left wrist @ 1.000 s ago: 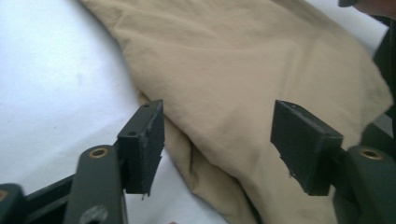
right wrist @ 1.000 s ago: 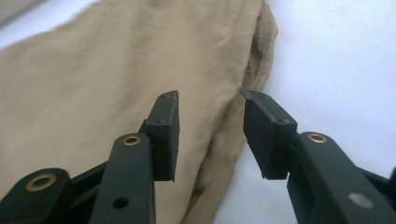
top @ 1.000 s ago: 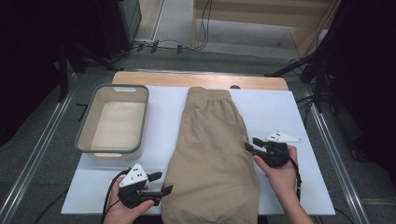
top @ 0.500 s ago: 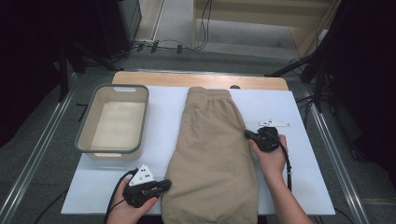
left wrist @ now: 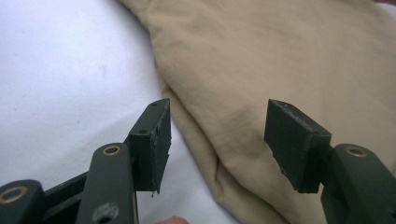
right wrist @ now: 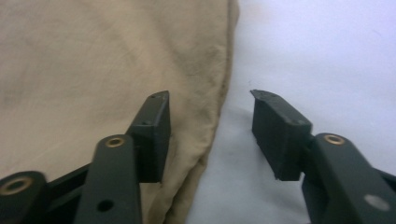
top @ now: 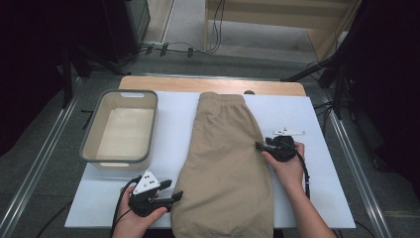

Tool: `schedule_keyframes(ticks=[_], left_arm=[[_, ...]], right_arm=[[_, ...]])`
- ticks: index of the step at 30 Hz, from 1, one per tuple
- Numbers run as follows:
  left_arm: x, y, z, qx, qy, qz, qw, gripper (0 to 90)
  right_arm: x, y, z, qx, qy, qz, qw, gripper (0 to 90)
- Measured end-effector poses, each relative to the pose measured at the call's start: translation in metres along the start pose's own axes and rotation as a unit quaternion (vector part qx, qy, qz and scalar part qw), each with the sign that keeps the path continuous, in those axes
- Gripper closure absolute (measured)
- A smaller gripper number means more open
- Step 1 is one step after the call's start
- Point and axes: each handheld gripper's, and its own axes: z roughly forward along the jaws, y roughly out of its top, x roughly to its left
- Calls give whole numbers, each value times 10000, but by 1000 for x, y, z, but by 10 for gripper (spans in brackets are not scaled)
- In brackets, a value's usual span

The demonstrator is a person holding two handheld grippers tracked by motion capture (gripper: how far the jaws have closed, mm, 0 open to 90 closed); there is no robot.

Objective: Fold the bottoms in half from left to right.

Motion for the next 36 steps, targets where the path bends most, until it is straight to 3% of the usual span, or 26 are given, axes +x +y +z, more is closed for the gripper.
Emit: schedule_keyframes(ticks=[2,3,6,8,18,25,26,28,29,30,33,36], left_arm=[[0,-1,6,189,-47,-74,9998,486],[0,-1,8,267,-86,-95,9996,565],[-1,1,11,403,-113,-97,9991,779],[-1,2,9,459,-173,-74,9988,873],[3,-3,-8,508,-486,-51,9975,889],[-4,-11,-15,587,-596,-25,9965,889],[-5,-11,-15,509,-581,-8,9970,886],[-6,-10,-16,374,-605,-3,9975,823],[-6,-9,-17,296,-615,20,9977,721],[-7,-8,-17,231,-609,44,9979,621],[-10,-1,-19,-16,-623,134,9980,406],[-13,6,-18,-174,-570,188,9980,258]], right_arm=[[2,0,0,34,149,19,9999,638],[3,0,0,63,161,-14,9998,710],[4,0,-1,152,249,63,9996,832],[4,0,-1,162,296,128,9993,851],[11,-12,-14,209,370,35,9991,859],[16,-23,-25,139,419,-100,9990,857],[16,-23,-27,58,416,-155,9990,844],[17,-25,-33,-170,324,-307,9989,641],[17,-27,-37,-302,303,-315,9986,477],[16,-27,-41,-365,340,-324,9982,378],[17,-33,-57,-439,365,-344,9978,195],[18,-42,-74,-533,367,-407,9971,111]])
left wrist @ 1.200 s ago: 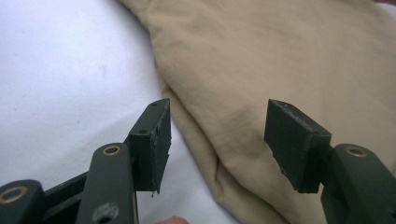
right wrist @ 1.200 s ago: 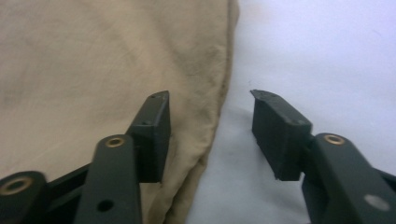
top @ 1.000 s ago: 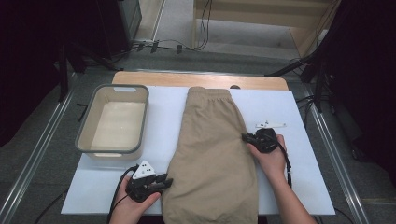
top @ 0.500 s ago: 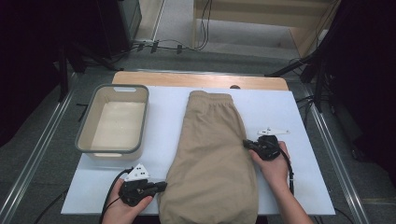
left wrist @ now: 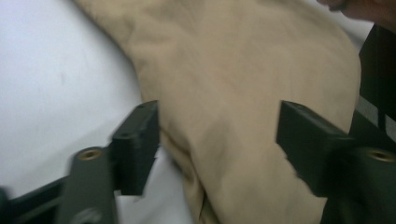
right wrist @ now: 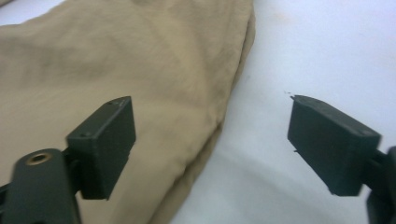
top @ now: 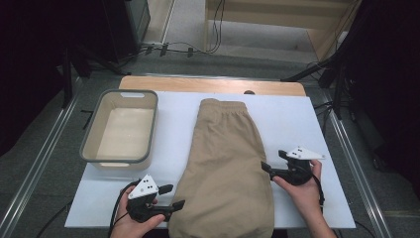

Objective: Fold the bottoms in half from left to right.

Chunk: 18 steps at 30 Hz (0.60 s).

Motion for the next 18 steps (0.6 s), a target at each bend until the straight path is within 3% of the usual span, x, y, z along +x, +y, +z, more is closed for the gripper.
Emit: schedule_keyframes(ticks=[3,6,13,18], left_arm=[[-1,9,1,-136,-50,36,9999,150],[-3,15,2,-163,16,47,9999,69],[-1,26,2,-149,-6,49,9999,7],[-1,34,2,-208,-93,130,9997,0]], right_arm=[[1,-11,-22,-158,52,-21,9999,79],[0,-19,-34,-21,149,41,9999,4],[2,-30,-51,12,116,-64,9999,0],[3,-29,-58,-18,276,-2,9996,0]])
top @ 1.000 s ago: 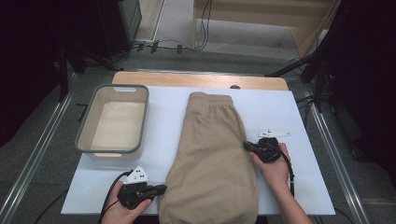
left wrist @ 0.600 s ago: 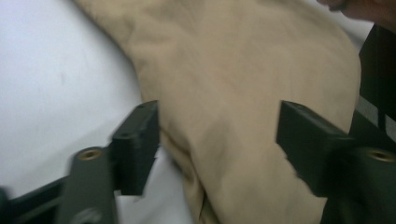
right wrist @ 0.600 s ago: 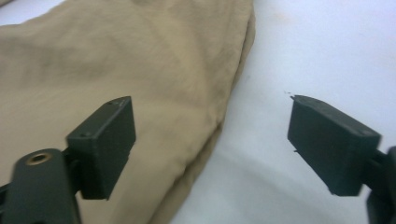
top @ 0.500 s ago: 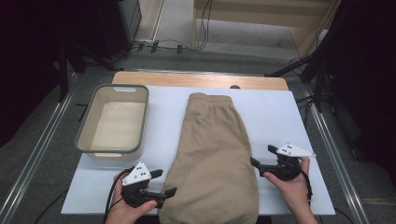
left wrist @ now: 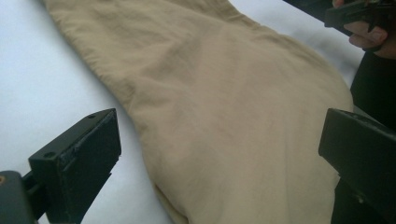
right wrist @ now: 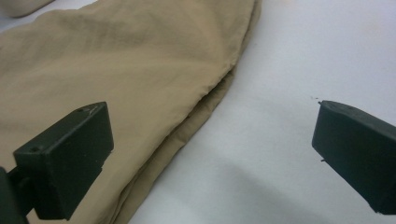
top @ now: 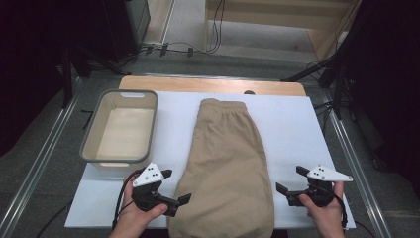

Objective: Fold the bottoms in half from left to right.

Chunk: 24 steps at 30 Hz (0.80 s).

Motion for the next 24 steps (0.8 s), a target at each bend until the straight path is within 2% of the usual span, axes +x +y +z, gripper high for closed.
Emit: schedule_keyframes(ticks=[4,7,9,14,18,24], left_arm=[[1,7,1,-97,-103,47,9999,0],[1,13,3,-103,-99,60,9999,0],[2,18,4,-115,-84,93,9999,0],[4,32,8,-217,-125,159,9996,0],[6,42,12,-280,-133,200,9993,0],[10,56,23,-287,-140,251,9992,0]], right_arm=[[4,-5,-6,10,63,-141,9999,0],[4,-10,-11,41,79,-213,9997,0],[2,-15,-14,131,166,-208,9996,0],[-1,-25,-21,190,91,-247,9995,0],[-4,-24,-23,135,125,-153,9997,0],[-2,-24,-22,139,141,-224,9996,0]])
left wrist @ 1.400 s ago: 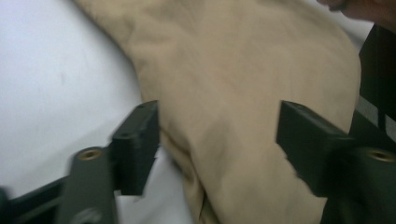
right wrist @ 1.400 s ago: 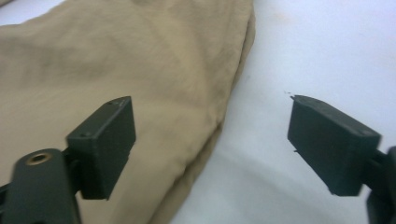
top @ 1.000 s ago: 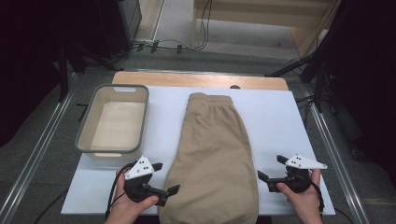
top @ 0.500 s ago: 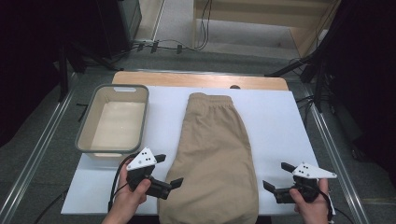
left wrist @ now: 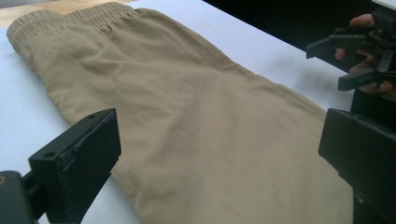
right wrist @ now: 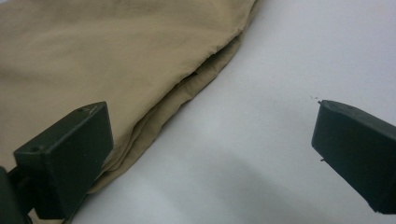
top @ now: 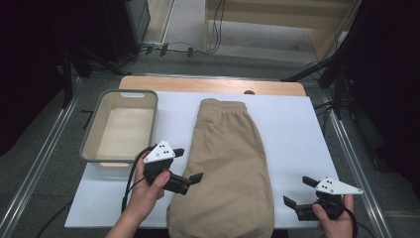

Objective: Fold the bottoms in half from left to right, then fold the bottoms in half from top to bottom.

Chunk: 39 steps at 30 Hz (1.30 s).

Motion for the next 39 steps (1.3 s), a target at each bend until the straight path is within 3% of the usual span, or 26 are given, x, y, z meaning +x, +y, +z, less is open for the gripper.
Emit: schedule_keyframes(ticks=[10,28,34,39], left_arm=[[17,21,24,-3,-17,-34,10000,0],[65,55,75,109,-27,-191,9998,0],[91,60,92,194,84,-510,9985,0],[109,62,103,251,219,-620,9975,0]], right_arm=[[-2,0,1,-25,-7,45,10000,0],[3,0,5,32,83,-76,9999,0],[4,2,5,14,77,-98,9999,0],[4,5,7,-3,82,-89,9999,0]])
